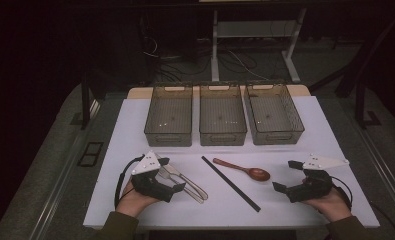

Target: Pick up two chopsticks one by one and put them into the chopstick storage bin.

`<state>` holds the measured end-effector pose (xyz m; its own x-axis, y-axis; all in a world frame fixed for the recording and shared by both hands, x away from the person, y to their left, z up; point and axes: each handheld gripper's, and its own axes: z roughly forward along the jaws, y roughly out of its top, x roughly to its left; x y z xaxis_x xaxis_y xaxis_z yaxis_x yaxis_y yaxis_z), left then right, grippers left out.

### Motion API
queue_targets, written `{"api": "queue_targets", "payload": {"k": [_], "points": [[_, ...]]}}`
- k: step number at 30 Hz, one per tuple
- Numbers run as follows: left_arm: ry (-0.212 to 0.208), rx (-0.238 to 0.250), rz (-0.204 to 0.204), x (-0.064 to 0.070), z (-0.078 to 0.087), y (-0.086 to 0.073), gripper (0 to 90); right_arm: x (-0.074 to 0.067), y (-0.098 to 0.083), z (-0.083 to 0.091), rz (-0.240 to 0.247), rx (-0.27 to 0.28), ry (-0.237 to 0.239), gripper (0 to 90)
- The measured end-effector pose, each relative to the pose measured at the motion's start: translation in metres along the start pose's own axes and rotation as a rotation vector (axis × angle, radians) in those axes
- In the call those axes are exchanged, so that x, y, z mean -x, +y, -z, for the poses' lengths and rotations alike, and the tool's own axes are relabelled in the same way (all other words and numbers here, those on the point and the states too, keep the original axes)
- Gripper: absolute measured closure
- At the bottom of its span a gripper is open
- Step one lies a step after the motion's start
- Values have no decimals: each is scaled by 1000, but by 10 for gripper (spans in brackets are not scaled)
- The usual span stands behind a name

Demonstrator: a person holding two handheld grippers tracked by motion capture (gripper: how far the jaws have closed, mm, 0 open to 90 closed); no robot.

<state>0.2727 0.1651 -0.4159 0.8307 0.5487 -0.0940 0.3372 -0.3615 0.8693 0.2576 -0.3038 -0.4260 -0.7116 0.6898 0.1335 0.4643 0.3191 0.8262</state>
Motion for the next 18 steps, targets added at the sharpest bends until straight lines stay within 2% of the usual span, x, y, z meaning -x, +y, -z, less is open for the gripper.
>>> {"api": "queue_targets", "payload": {"k": [18], "points": [[-5, -1, -5, 3, -2, 0, 0, 1, 2, 2, -15, -32, 2, 3]]}}
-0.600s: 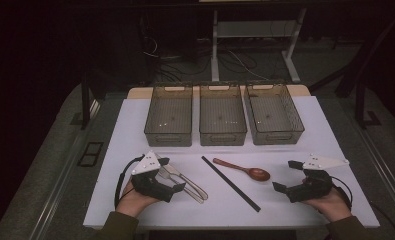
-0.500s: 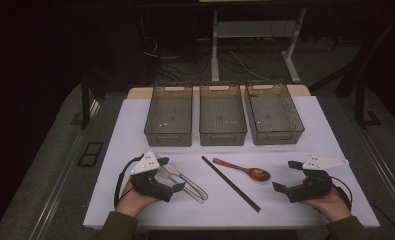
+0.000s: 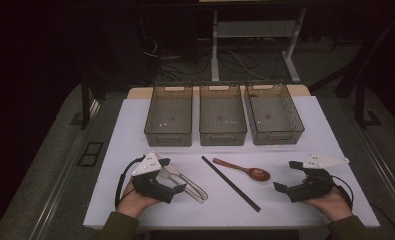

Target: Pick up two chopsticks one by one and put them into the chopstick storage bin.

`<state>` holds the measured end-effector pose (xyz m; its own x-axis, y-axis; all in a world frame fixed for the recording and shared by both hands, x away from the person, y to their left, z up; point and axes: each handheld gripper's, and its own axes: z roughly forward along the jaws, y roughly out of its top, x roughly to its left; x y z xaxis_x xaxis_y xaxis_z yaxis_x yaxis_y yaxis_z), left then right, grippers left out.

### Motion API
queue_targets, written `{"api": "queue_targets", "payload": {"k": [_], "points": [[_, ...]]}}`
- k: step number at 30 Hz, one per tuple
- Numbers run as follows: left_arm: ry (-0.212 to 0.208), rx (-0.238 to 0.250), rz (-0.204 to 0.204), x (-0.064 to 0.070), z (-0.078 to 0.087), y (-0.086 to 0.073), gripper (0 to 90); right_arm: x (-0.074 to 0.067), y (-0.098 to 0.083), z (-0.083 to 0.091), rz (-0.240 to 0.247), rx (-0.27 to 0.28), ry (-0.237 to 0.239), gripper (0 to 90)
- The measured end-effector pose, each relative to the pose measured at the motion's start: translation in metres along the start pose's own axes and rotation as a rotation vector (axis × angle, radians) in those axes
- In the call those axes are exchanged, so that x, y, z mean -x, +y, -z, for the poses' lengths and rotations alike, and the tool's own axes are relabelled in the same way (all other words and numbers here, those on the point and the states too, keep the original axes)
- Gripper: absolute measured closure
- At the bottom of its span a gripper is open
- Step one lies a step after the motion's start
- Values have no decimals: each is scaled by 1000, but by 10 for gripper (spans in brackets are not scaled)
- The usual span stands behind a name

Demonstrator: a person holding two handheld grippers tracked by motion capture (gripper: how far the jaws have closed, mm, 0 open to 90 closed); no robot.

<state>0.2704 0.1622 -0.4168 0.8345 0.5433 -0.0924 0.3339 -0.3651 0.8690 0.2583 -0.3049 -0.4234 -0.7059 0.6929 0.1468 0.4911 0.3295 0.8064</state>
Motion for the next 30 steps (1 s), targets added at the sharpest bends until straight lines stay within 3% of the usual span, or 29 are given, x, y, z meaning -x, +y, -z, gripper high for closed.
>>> {"api": "queue_targets", "payload": {"k": [11, 16, 30], "points": [[-5, 14, -5, 2, 2, -3, 0, -7, 6, -2, 0, 1, 9, 4], [-2, 10, -6, 2, 1, -2, 0, -5, 9, -1, -25, 24, 22, 4], [4, 11, 6, 1, 2, -4, 0, -11, 18, -9, -9, 9, 57, 47]]}}
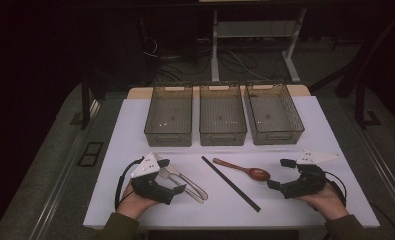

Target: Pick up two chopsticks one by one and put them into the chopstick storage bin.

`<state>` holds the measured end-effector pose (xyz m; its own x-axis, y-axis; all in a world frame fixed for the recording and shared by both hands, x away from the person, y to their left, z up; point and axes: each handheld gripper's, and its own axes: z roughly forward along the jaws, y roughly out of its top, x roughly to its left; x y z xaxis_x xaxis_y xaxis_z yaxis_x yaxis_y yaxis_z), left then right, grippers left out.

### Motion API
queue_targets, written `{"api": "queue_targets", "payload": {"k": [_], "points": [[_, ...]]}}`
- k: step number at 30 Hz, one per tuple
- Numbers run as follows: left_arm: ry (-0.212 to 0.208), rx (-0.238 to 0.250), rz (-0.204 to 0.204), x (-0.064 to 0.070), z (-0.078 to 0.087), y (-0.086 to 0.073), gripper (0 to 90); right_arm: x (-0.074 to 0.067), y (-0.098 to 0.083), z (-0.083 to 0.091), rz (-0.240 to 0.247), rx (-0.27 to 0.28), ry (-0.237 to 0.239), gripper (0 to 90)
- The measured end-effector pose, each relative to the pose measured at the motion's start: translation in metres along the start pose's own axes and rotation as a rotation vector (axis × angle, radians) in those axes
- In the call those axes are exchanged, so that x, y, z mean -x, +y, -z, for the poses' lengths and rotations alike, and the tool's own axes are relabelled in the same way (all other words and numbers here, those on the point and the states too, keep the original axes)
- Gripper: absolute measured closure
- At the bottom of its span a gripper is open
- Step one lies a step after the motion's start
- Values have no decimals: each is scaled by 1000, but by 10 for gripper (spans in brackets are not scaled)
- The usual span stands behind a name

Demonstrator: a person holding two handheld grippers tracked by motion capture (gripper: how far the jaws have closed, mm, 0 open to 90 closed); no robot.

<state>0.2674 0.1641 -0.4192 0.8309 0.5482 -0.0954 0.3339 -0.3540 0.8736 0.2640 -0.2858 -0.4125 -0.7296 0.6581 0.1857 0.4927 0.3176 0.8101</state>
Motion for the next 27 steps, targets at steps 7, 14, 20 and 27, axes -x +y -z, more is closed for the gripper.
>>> {"api": "queue_targets", "payload": {"k": [7, 14, 20, 27], "points": [[4, 5, 0, 0, 0, 1, 0, -6, 5, -6, 7, -2, 24, 64], [13, 3, -6, 2, 0, 0, 0, -10, 11, -11, 15, 9, 33, 154], [17, -3, -6, 2, 0, 0, 0, -16, 15, -24, 44, -16, 50, 179], [20, -1, 0, 3, -1, 0, 0, -21, 18, -33, 50, -24, 60, 276]]}}
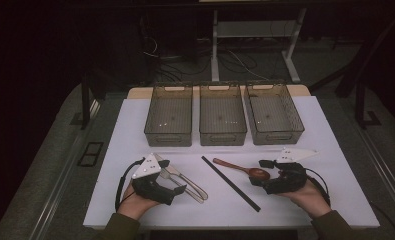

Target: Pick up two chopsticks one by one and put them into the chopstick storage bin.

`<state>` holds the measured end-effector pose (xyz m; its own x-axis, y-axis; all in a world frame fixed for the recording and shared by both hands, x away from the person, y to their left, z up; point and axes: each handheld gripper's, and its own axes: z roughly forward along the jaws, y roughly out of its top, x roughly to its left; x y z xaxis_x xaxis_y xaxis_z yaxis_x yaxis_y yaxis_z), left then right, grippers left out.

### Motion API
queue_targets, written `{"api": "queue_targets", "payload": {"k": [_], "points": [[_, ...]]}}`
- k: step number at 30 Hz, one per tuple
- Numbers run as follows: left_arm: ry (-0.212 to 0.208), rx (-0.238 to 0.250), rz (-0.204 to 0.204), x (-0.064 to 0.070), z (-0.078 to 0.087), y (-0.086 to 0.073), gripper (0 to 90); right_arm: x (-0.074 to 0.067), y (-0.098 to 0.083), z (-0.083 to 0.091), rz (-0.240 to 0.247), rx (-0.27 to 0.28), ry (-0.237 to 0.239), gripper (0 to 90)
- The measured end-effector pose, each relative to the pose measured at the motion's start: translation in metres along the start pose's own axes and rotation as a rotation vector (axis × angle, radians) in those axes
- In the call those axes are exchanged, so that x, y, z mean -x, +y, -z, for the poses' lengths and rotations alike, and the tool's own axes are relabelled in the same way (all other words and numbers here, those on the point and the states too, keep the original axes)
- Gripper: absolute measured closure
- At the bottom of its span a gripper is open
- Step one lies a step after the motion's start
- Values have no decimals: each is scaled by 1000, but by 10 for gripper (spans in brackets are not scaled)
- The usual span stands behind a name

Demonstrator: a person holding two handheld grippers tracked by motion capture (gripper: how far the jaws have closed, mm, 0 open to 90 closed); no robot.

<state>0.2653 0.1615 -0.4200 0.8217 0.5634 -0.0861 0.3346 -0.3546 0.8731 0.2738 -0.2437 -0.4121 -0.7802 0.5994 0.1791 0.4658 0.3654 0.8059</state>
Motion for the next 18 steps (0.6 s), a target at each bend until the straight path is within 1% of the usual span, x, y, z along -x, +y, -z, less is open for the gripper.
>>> {"api": "queue_targets", "payload": {"k": [3, 4, 5, 6, 8, 9, 11, 13, 16, 18], "points": [[1, 0, 2, 0, 0, 0, 0, -1, 1, -3, 0, -6, 8, 301], [3, -2, 3, -1, 1, 0, 0, -2, 2, -7, 4, -16, 16, 323], [2, -2, 3, -1, 1, 0, 0, -2, 2, -7, 4, -16, 16, 323], [1, -2, 3, -1, 1, 0, 0, -4, 3, -10, 13, -34, 19, 346], [0, -2, 3, -1, 0, 0, 0, -4, 4, -12, 20, -39, 24, 353], [0, -2, 2, -1, 0, 0, 0, -5, 4, -13, 12, -47, 24, 370], [-3, -3, -2, -1, 0, 0, 0, -7, 5, -18, 15, -71, 30, 406], [-4, -2, -3, -1, 0, 0, 0, -9, 5, -21, 16, -89, 31, 431], [-4, -1, 2, -1, 0, 0, 0, -12, 3, -24, 34, -117, 35, 475], [-5, -2, 1, -1, 0, 0, 0, -14, 1, -25, 37, -131, 44, 509]]}}
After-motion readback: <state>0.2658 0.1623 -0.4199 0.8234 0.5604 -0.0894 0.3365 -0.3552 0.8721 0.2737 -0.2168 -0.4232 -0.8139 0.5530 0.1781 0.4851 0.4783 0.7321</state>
